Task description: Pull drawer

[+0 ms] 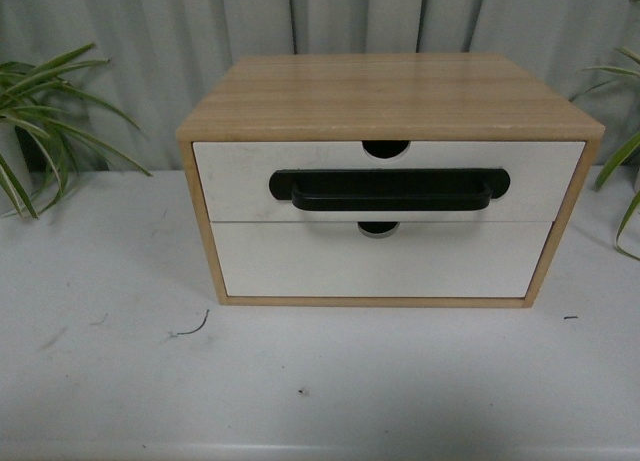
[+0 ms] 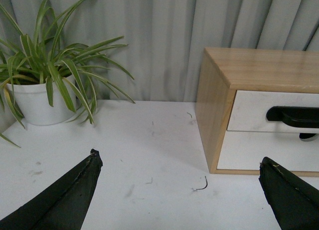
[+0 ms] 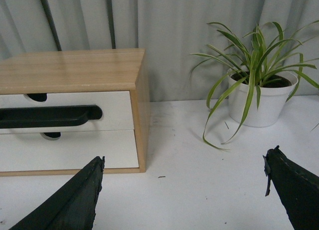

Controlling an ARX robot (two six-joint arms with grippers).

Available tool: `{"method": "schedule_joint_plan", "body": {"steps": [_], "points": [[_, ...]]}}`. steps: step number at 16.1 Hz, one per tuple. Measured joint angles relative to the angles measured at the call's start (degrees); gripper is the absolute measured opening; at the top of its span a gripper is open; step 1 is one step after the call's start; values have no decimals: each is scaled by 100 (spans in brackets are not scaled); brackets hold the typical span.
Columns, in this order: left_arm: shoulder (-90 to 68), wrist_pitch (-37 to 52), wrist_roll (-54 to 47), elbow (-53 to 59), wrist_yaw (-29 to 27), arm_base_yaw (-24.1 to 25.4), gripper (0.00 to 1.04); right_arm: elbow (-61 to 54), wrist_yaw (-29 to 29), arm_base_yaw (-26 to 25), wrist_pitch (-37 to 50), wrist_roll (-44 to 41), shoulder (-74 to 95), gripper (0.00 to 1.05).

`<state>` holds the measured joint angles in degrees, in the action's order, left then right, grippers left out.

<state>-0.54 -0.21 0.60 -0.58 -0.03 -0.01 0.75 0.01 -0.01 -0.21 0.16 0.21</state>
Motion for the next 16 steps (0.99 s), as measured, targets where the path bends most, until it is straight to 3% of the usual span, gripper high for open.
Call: {"method": "schedule_joint_plan", "body": {"steps": [16], "points": [[0, 0, 0, 0, 0, 0, 98, 0, 0, 0, 0, 0, 0, 98]]}}
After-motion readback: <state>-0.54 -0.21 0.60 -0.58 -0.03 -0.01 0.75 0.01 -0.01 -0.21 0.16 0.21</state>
